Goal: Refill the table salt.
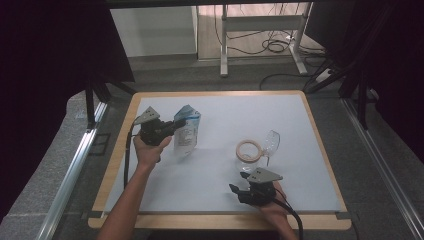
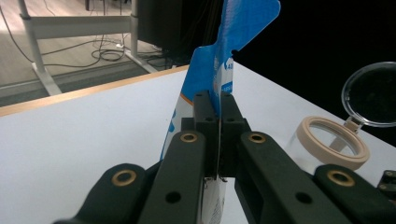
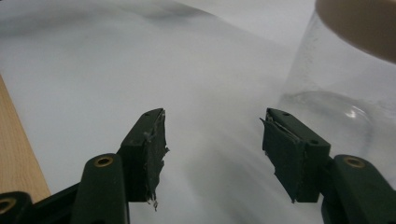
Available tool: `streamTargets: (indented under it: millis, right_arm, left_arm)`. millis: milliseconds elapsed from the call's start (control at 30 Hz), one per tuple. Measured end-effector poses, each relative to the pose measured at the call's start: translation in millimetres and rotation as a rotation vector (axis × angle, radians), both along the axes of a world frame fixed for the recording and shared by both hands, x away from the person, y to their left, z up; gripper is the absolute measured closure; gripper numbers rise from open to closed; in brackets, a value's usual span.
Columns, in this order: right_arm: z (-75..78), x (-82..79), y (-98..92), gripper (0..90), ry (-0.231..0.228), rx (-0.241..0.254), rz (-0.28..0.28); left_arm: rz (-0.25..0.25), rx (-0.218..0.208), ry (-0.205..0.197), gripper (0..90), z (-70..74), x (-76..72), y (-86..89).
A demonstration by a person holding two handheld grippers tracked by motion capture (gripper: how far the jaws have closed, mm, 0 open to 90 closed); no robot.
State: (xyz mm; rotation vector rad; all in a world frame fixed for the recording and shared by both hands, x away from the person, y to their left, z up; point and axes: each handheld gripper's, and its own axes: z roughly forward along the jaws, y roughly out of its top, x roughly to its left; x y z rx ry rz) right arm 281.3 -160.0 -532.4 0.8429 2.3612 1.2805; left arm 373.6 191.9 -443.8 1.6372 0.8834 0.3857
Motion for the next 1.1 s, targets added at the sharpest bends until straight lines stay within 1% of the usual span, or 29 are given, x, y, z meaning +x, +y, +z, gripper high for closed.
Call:
streamTargets:
  millis: [133,233,367,500,667,733,900,1100]
  right_arm:
    - [-1.0,0.1,3.9,40.0,-0.003,-0.003,-0.001]
    - [-0.6,-0.1,6.4,40.0,-0.007,0.003,0.002]
    - [-0.6,0.3,9.0,40.1,-0.011,0.004,0.005]
    - [0.2,0.9,11.3,40.1,-0.014,0.002,0.007]
    - [0.5,2.2,13.5,40.1,-0.018,0.010,0.000]
    - [1.1,3.0,14.2,40.0,-0.016,0.014,-0.004]
    - [2.9,4.6,17.7,40.0,-0.015,0.025,-0.012]
    - [4.5,6.1,23.0,40.0,-0.027,0.031,-0.014]
  left_arm:
    - [-0.011,0.008,0.004,90.0,-3.4,-2.1,-5.7]
    - [-0.020,0.004,0.013,90.0,-5.5,-2.0,-8.3]
    - [-0.023,0.004,0.011,90.0,-6.3,-3.8,-11.9]
    - [-0.034,0.000,0.014,90.0,-6.0,-5.4,-15.1]
    - [-0.044,0.001,0.016,89.9,-5.4,-7.8,-18.1]
    - [-0.053,-0.008,0.022,90.0,-5.6,-8.9,-19.0]
    - [-0.059,-0.007,0.021,90.0,-5.1,-11.3,-22.3]
    - [-0.076,-0.009,0.019,90.0,-2.5,-13.9,-26.0]
